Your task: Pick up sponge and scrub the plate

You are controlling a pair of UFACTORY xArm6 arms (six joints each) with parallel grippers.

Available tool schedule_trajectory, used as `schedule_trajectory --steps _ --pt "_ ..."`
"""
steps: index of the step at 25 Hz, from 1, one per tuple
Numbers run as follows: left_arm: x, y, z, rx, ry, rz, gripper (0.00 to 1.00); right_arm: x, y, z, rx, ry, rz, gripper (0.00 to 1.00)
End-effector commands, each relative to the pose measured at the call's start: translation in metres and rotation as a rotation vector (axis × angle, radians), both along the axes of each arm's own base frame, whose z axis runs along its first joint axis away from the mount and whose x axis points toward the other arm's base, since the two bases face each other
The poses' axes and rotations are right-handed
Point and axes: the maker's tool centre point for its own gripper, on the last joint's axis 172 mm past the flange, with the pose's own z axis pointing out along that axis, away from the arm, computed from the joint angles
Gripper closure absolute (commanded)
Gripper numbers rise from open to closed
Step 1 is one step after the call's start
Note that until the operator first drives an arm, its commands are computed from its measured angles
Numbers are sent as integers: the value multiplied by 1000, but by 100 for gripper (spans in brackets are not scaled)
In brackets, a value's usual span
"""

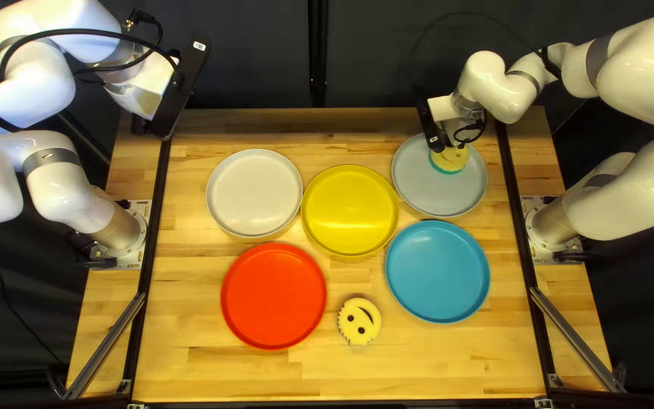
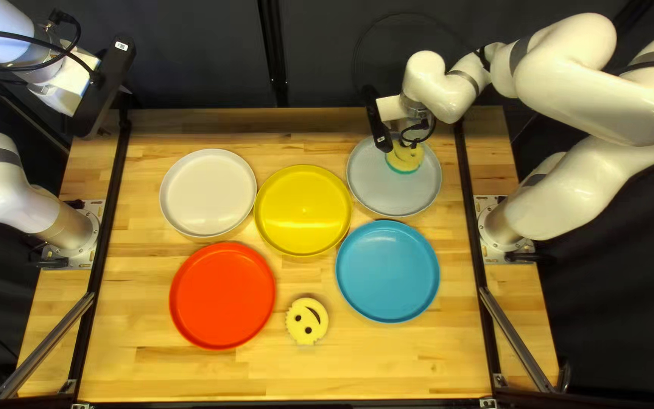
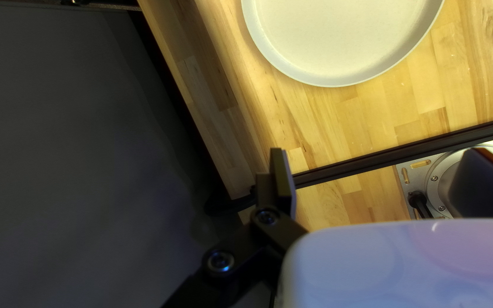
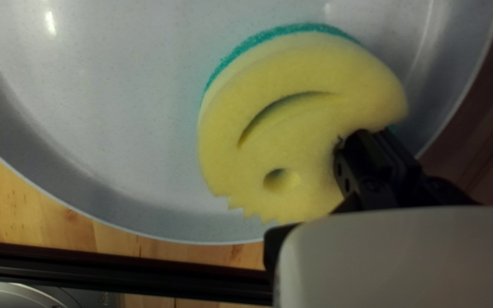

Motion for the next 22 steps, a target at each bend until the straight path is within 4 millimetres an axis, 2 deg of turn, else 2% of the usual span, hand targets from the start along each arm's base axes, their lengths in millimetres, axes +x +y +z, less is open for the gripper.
schedule_trajectory --steps 1,5,10,14,22 --pt "0 0 0 0 0 0 0 27 6 3 -11 -15 18 100" --pt "0 0 0 0 0 0 0 48 16 5 -23 -27 42 100" --pt "0 0 0 0 0 0 0 56 28 3 -33 -34 66 100" --pt "0 0 0 0 0 0 0 39 29 1 -31 -30 65 100" --pt "0 0 0 0 0 0 0 -11 41 5 -26 -11 28 100"
